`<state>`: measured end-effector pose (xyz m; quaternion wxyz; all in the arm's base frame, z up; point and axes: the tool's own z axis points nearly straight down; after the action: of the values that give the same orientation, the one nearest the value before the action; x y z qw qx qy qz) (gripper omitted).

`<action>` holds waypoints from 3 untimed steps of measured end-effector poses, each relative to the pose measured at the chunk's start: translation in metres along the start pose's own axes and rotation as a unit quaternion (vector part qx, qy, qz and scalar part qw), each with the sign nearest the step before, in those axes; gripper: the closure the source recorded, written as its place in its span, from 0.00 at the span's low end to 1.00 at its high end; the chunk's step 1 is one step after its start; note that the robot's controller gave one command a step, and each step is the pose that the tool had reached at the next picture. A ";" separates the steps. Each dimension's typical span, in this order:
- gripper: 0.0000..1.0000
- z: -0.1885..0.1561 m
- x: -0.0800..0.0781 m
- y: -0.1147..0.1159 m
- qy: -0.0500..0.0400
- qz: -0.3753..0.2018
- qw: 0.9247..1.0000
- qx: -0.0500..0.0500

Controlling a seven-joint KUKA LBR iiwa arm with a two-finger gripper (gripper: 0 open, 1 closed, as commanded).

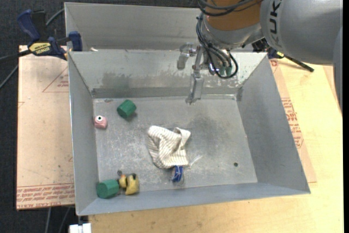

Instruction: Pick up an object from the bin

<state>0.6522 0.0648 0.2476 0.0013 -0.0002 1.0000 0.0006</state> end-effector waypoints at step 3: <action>0.00 0.128 0.047 0.001 -0.003 -0.082 0.997 0.000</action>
Offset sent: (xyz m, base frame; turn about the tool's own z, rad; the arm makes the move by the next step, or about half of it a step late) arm -0.0151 -0.0301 -0.0886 -0.0453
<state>0.6056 0.0664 0.1197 0.0043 -0.0821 0.9966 0.0008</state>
